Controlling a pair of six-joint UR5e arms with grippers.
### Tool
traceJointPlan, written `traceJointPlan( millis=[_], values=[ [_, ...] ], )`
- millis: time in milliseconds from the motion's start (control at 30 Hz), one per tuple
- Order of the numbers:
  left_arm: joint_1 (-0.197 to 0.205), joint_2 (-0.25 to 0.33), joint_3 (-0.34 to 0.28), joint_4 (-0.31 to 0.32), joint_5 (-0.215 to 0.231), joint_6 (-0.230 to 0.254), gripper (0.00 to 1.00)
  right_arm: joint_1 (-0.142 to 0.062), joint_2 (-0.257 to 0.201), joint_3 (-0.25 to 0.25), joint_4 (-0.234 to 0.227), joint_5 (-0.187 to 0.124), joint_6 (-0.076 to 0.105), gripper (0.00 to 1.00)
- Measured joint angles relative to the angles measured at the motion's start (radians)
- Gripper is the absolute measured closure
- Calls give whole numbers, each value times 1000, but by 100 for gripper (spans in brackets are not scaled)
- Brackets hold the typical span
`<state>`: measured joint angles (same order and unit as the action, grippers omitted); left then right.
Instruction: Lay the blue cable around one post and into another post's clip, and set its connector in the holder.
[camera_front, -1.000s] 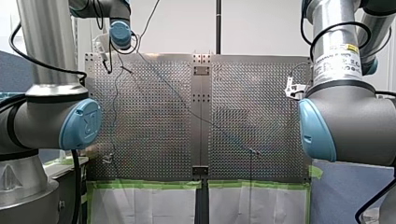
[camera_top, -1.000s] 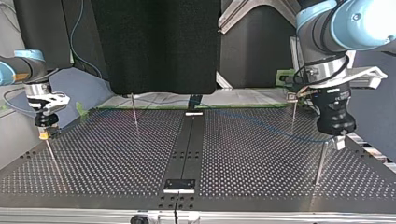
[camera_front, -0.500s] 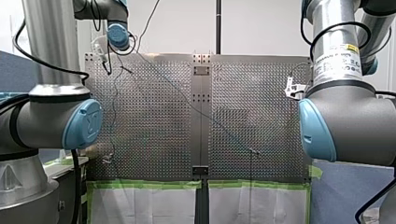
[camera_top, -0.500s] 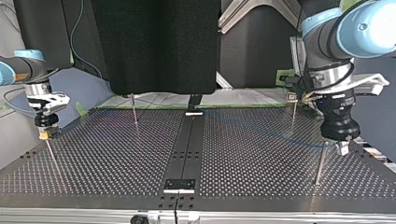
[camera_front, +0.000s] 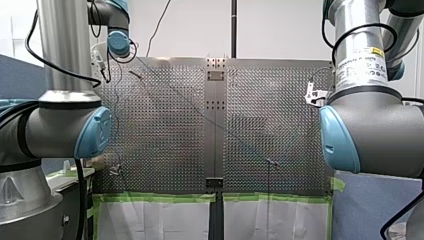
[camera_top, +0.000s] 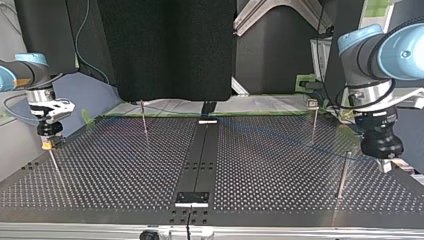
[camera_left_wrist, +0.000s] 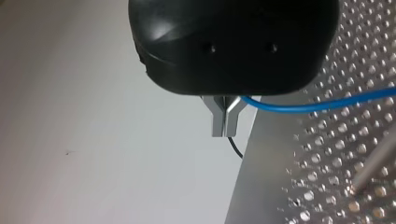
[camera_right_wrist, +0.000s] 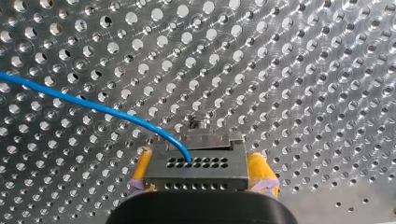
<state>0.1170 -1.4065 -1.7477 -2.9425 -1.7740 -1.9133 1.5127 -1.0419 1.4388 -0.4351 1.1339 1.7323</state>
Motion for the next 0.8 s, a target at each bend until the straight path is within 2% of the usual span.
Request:
traceJointPlan(
  millis=[233, 800],
  values=[
    [10, -45, 28, 16, 29, 7, 96, 0, 0, 0, 0, 0, 0, 100],
    [27, -125, 79, 51, 1, -12, 96, 0, 0, 0, 0, 0, 0, 100]
  ],
)
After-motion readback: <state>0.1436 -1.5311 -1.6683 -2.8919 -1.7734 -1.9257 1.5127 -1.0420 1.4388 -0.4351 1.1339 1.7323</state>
